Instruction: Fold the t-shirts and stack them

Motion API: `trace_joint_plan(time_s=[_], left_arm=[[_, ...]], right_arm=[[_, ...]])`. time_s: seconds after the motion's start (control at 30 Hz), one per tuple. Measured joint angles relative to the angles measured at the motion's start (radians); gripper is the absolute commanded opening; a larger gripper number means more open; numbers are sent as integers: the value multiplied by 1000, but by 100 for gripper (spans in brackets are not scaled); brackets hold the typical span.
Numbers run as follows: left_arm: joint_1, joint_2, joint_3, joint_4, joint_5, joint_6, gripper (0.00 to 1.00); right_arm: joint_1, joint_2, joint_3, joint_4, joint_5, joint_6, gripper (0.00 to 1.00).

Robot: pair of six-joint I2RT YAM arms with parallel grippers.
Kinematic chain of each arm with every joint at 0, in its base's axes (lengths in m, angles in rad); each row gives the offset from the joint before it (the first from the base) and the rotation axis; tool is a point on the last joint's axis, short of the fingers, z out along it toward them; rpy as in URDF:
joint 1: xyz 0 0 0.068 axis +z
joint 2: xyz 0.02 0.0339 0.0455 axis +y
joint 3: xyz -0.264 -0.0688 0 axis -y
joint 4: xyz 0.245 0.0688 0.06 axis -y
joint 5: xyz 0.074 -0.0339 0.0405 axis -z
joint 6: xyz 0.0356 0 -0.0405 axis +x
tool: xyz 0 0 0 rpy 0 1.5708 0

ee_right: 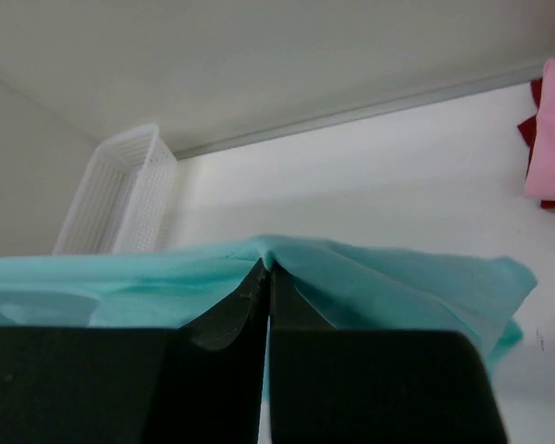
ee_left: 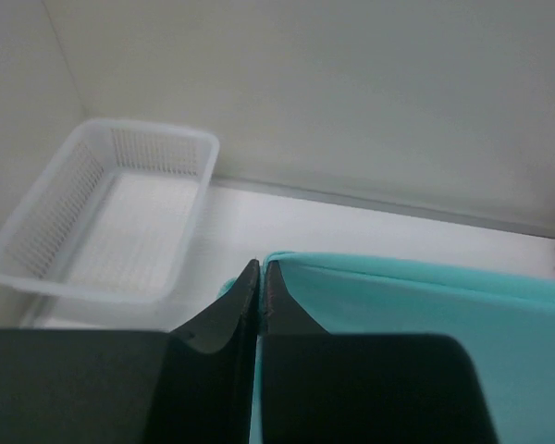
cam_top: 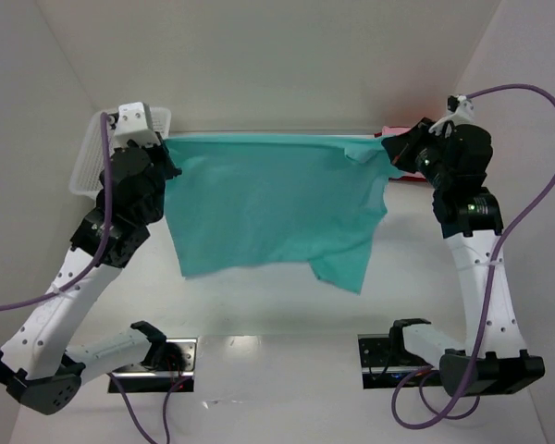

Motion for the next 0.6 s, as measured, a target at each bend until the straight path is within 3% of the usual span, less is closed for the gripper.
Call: trace_joint_plan(time_s=[0.1, 0.27, 0.6], left_arm=[[77, 22, -143, 37, 22, -62, 0], [149, 206, -223, 52, 92, -106, 0], [196, 224, -67, 136, 162, -69, 0]], right_arm=[[4, 26, -107, 79, -17, 1, 1], [4, 194, -150, 103, -14, 1, 1], [4, 198, 52, 109, -14, -12, 1]])
